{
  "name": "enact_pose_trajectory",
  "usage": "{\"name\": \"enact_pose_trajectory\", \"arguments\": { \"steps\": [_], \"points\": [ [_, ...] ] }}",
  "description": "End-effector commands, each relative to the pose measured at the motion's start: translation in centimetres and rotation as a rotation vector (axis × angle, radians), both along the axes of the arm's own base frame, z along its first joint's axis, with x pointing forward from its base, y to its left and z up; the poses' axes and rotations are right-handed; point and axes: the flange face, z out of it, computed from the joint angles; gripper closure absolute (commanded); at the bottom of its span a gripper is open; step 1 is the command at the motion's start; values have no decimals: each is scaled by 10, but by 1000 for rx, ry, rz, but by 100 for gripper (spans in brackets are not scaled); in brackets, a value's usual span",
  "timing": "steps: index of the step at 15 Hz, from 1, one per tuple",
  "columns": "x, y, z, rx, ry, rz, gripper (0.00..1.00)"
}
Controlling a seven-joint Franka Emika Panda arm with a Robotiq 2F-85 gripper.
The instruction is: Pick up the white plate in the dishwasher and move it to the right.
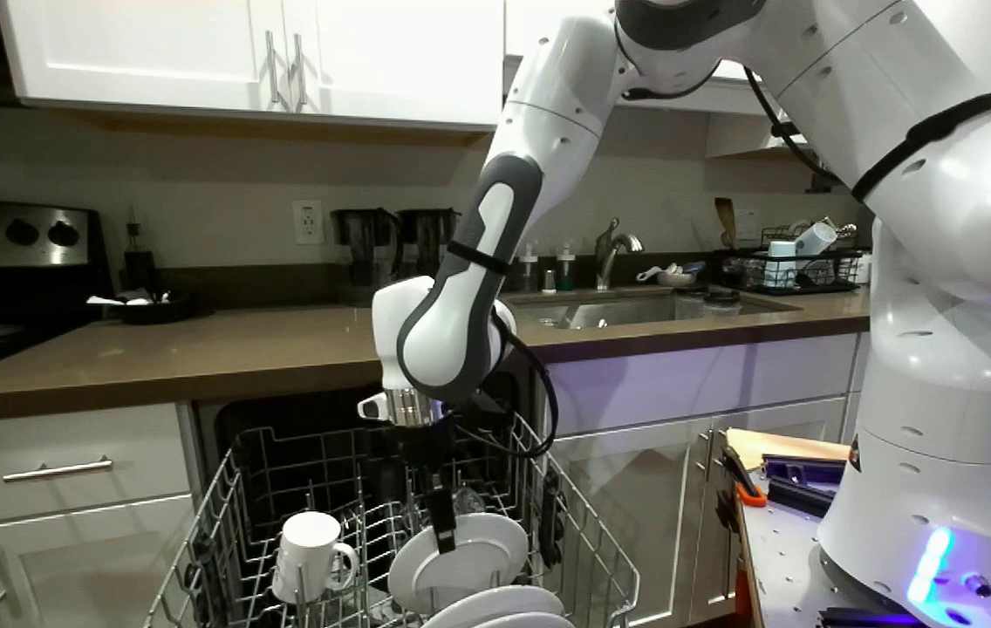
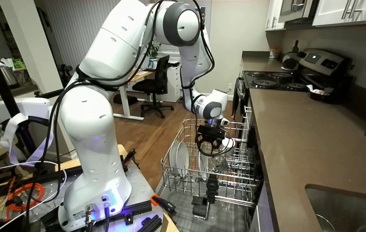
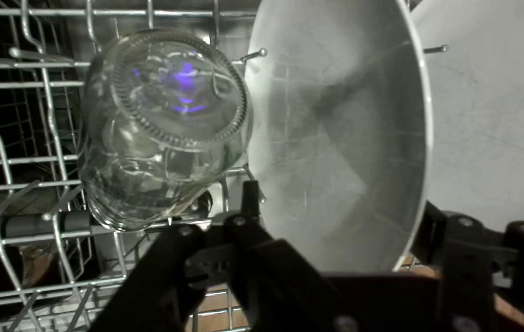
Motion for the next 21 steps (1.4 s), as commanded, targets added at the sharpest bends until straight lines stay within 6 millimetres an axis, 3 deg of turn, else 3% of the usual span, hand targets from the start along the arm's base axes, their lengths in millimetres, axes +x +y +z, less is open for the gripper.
{"name": "enact_pose_trajectory", "arguments": {
  "steps": [1, 6, 8, 9, 10, 12, 18, 19, 20, 21],
  "points": [
    [4, 5, -9, 26, 28, 34, 58],
    [-4, 14, -8, 9, 111, 33, 91],
    [-4, 14, -9, -5, 140, 24, 94],
    [-3, 13, -9, -4, 148, 25, 90],
    [-2, 12, -11, -7, 157, 18, 53],
    [0, 11, -14, -5, 170, 17, 52],
    [-4, 7, -36, 2, 225, 7, 14],
    [-5, 6, -41, 6, 233, 4, 44],
    [-6, 6, -44, 7, 241, 6, 54],
    [-6, 8, -43, 7, 244, 3, 55]
  ]
}}
